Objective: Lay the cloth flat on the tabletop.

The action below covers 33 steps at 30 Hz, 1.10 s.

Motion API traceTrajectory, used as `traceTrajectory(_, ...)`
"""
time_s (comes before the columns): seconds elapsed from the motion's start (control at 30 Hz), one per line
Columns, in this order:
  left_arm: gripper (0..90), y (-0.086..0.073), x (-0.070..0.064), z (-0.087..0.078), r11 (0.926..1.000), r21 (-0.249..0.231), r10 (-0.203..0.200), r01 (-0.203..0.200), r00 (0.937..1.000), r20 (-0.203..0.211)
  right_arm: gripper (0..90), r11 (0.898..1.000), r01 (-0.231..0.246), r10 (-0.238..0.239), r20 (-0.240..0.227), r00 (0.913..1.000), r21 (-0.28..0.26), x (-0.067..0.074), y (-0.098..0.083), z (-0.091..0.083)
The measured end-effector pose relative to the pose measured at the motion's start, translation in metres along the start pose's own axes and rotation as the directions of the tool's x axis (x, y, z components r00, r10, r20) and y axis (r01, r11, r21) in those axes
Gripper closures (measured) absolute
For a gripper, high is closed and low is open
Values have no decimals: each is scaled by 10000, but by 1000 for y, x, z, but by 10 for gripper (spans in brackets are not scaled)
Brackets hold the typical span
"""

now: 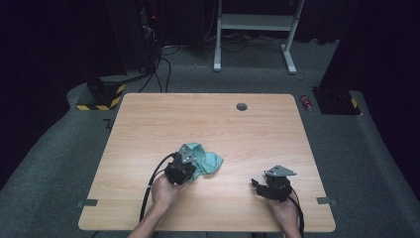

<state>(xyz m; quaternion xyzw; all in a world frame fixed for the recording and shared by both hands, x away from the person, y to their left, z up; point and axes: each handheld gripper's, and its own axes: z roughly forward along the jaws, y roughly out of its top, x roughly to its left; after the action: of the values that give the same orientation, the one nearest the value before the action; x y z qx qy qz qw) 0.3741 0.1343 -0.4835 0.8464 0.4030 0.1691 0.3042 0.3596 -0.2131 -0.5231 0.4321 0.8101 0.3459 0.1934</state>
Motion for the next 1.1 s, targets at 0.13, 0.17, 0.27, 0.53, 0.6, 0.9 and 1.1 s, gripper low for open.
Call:
traceTrajectory(0.13,875,-17,5,-8,9995,75,-316,316,9995,-20,359,10000,3,-3,2,10000,-3,0,0,0)
traceTrajectory(0.17,875,-20,6,-9,9993,90,-367,367,9993,-32,360,10000,2,-2,1,10000,-2,0,0,0)
traceTrajectory(0.27,875,-29,8,-12,9982,152,-576,577,9983,-58,360,10000,2,-2,2,10000,-2,0,0,0)
traceTrajectory(0.53,871,-44,22,-9,9922,385,-1161,1183,9917,-552,360,10000,1,-1,1,10000,-2,0,0,0)
traceTrajectory(0.6,871,-44,22,-8,9921,380,-1170,1195,9912,-626,360,10000,3,-3,2,10000,-2,0,0,0)
traceTrajectory(0.9,612,-40,18,-15,9888,-509,-1448,1401,9838,-1055,360,10000,2,-2,1,10000,-3,0,0,0)
traceTrajectory(1.1,539,-33,19,-7,9875,-753,-1455,1382,9842,-1014,398,10000,29,-29,-8,10000,-22,0,0,0)
